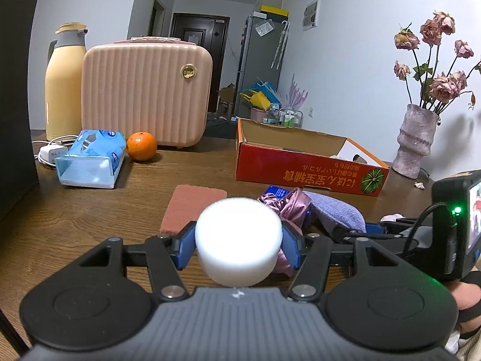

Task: Organize soft objects
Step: 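Grasp the lavender drawstring pouch with the right tool while the left tool holds the sponge, then carry the white sponge and lavender pouch in both tools over the cardboard box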

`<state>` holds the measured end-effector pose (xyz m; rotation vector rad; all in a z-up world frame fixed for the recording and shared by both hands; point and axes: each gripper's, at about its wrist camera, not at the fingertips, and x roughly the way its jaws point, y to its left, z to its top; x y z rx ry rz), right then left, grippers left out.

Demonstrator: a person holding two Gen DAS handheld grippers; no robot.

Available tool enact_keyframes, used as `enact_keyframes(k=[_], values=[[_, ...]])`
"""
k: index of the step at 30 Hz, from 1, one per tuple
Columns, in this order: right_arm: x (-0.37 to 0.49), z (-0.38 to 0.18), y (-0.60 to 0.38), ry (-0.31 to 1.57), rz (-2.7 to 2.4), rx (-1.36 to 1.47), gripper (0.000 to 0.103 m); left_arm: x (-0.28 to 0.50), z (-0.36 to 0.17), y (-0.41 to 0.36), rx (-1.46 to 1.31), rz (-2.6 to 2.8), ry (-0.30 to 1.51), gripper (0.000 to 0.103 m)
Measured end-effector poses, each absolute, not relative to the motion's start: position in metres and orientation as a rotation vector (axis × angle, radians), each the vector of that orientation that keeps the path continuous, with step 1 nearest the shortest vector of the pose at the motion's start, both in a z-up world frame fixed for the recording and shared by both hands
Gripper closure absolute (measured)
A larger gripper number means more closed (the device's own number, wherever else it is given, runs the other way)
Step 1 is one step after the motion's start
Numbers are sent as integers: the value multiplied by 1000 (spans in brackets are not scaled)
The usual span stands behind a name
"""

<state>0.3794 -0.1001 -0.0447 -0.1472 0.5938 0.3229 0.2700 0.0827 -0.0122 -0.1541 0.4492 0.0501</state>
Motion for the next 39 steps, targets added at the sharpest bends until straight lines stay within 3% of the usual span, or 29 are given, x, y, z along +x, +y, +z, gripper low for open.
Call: enact_keyframes(k=[24, 39], values=[[333, 8, -154, 316, 305, 81, 80, 268, -10, 82, -150, 57, 415, 44], [322, 12, -180, 271, 262, 150, 80, 265, -8, 65, -126, 43, 381, 44]])
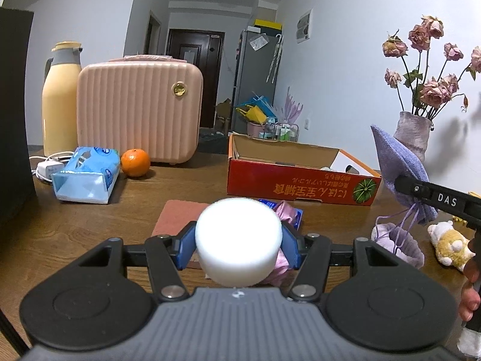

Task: Organize soft objects
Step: 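Carry the white sponge and lavender pouch in both tools over the cardboard box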

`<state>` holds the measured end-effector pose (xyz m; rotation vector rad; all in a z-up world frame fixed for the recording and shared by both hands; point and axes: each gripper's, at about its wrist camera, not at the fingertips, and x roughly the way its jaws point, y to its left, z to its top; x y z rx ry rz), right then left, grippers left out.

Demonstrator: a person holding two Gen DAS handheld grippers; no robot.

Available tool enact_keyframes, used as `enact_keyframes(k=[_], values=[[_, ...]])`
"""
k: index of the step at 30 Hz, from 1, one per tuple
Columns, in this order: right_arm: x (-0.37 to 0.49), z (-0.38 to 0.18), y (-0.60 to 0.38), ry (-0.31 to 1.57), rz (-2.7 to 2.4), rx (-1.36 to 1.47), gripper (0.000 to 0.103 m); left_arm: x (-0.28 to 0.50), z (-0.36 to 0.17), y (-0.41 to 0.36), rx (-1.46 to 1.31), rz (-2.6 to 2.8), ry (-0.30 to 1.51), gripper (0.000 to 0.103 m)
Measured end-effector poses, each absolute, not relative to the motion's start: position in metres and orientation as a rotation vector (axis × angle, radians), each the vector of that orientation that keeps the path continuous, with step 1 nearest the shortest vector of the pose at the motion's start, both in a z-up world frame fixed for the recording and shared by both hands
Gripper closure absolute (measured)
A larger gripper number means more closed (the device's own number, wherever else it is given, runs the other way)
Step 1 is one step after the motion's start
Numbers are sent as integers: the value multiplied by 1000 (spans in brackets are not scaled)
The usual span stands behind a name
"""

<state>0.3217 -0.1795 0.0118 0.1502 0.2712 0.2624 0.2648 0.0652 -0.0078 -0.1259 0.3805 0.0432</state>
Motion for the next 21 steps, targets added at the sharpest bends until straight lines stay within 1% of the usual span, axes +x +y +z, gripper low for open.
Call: enact_keyframes(k=[9, 21], values=[[328, 13, -187, 248, 240, 169, 80, 272, 1, 42, -117, 18, 344, 44], [343, 16, -197, 218, 232, 202, 80, 302, 17, 16, -147, 3, 301, 44]])
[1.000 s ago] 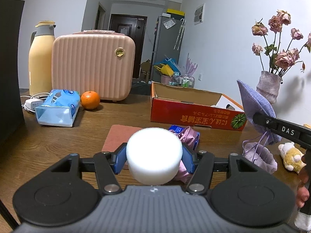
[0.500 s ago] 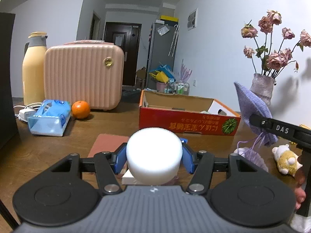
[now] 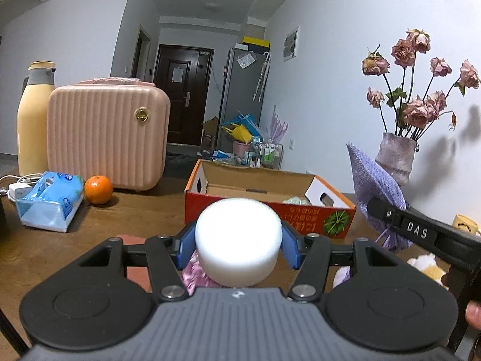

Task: Organize soft objects
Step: 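Carry the white sponge and lavender pouch in both tools over the cardboard box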

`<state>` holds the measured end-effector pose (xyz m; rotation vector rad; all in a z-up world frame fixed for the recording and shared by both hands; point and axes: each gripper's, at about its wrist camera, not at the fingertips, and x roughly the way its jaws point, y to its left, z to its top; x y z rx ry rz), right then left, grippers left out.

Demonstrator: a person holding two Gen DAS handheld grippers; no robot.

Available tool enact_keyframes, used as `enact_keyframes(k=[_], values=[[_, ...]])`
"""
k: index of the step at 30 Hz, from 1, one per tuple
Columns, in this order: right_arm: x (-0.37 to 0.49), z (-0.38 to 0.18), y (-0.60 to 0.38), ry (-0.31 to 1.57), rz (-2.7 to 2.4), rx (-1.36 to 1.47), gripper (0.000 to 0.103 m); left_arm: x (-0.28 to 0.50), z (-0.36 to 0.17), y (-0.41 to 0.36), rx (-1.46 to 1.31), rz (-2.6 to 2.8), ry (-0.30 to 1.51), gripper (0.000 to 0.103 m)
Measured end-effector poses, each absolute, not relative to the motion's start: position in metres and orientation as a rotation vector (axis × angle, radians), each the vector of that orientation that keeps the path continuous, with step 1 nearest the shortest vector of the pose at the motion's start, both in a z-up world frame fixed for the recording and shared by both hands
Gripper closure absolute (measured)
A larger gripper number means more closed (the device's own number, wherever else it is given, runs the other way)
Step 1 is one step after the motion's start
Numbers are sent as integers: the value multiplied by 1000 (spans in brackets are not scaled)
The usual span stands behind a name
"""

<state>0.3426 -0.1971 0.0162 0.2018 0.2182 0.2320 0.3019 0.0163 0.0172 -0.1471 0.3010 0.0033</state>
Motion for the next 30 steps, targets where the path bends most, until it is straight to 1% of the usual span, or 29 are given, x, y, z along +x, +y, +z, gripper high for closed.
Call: enact_keyframes(k=[16, 30], values=[[381, 20, -204, 199, 235, 224, 80, 351, 27, -9, -160, 38, 271, 44], [428, 26, -210, 201, 259, 188, 80, 400, 27, -33, -178, 40, 274, 44]])
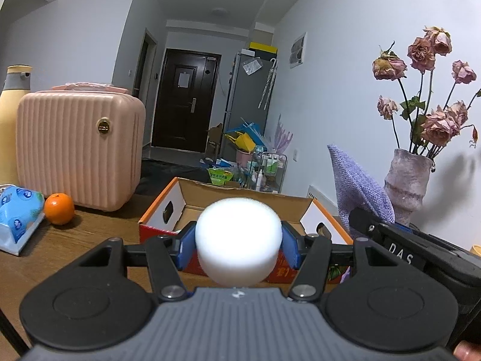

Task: Organize soft objects
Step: 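Carry the white sponge and lavender pouch in both tools over the cardboard box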

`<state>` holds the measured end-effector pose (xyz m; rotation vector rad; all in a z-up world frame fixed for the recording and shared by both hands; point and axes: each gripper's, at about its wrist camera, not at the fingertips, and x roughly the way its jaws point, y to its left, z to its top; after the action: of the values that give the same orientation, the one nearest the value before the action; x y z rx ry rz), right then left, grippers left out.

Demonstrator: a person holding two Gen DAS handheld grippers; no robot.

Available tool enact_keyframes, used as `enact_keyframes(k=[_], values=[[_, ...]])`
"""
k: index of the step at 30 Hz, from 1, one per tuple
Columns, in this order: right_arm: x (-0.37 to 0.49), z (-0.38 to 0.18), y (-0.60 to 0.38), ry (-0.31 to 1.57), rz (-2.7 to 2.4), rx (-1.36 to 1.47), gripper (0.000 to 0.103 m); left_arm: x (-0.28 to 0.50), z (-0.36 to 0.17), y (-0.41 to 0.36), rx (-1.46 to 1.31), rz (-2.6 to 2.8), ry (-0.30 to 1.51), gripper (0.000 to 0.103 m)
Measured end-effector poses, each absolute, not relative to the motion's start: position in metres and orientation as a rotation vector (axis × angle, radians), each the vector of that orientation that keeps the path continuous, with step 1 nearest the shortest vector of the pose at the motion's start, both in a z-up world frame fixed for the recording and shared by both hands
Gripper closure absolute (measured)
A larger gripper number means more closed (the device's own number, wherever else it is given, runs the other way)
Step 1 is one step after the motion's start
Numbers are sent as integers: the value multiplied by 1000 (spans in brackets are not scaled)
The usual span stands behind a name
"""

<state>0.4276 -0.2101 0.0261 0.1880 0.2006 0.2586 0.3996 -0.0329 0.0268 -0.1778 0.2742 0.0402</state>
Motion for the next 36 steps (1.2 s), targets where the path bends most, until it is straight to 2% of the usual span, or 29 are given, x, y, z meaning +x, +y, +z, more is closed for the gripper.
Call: enact_keyframes(k=[36], values=[[543, 16, -212, 276, 229, 125, 80, 523, 25, -44, -233, 112, 273, 44]])
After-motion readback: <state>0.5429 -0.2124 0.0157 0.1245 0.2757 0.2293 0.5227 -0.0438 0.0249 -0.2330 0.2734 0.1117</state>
